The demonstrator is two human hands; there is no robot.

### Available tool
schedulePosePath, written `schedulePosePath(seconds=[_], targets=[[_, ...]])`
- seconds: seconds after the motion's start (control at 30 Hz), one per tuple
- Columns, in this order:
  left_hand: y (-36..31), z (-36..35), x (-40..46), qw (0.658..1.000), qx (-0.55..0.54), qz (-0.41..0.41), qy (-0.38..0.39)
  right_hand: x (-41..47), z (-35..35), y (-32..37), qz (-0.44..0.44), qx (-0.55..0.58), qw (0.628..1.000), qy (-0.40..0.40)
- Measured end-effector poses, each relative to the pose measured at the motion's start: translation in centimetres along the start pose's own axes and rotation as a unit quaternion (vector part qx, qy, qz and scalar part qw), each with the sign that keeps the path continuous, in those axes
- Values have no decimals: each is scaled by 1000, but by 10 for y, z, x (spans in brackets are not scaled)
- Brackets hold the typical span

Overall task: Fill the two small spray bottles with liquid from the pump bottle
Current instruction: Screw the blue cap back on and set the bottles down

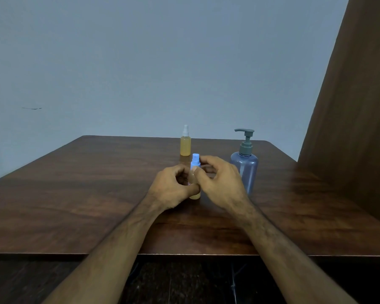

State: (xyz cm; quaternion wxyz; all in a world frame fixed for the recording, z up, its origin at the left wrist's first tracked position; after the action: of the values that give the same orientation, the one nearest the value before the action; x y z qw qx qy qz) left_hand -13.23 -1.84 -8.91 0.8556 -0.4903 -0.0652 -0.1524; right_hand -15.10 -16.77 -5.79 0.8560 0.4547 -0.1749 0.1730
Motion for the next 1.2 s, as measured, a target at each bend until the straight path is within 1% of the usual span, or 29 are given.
schedulePosePath(seconds=[0.07,0.13,0.3,0.43,0.57,0.67,0.73,0.83,0.93,1.03,1.2], targets=[[0,0,0,1000,4,-2,-4,1,1,-3,-9,0,1000,-8],[-1,0,-1,1000,5,-3,-6,0,1,-5,-23,1,1000,0],[-1,0,-1,1000,2,-4,-5,-1,-3,1,17,-23,1000,-3],[-2,0,-1,1000,9,-4,-6,2,-2,-4,-13,-12,1000,1],[-1,-1,-1,1000,-1,-6,-3,0,-4,-1,7,-19,1000,5],[-1,-1,-2,1000,-2,-6,-4,2,-2,-5,-8,-27,1000,-13],[-1,0,-2,1000,0,-7,2,2,-1,-6,-16,-25,1000,-9],[1,0,1,1000,-23,0,19,0,-3,-3,2,-20,1000,9],[3,2,0,998,-55,4,34,1,-2,-1,17,-20,1000,-1],[4,2,-1,996,-67,-4,53,2,1,-7,0,-10,1000,-15],[7,5,-1,996,-77,-3,55,1,-3,-5,16,-2,1000,6]])
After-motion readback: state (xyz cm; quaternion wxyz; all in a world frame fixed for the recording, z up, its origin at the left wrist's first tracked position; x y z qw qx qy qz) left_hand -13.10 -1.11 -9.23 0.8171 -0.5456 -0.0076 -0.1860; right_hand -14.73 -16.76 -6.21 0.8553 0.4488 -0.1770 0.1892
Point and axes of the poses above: each hand's wrist, its own x-axis towards the middle knuckle, its own z-axis out of the back of the hand, y = z × x, the point moved 6 cm from there along x, towards the middle knuckle, and after that the axes turned 7 degrees about y, right-handed, at the moved point
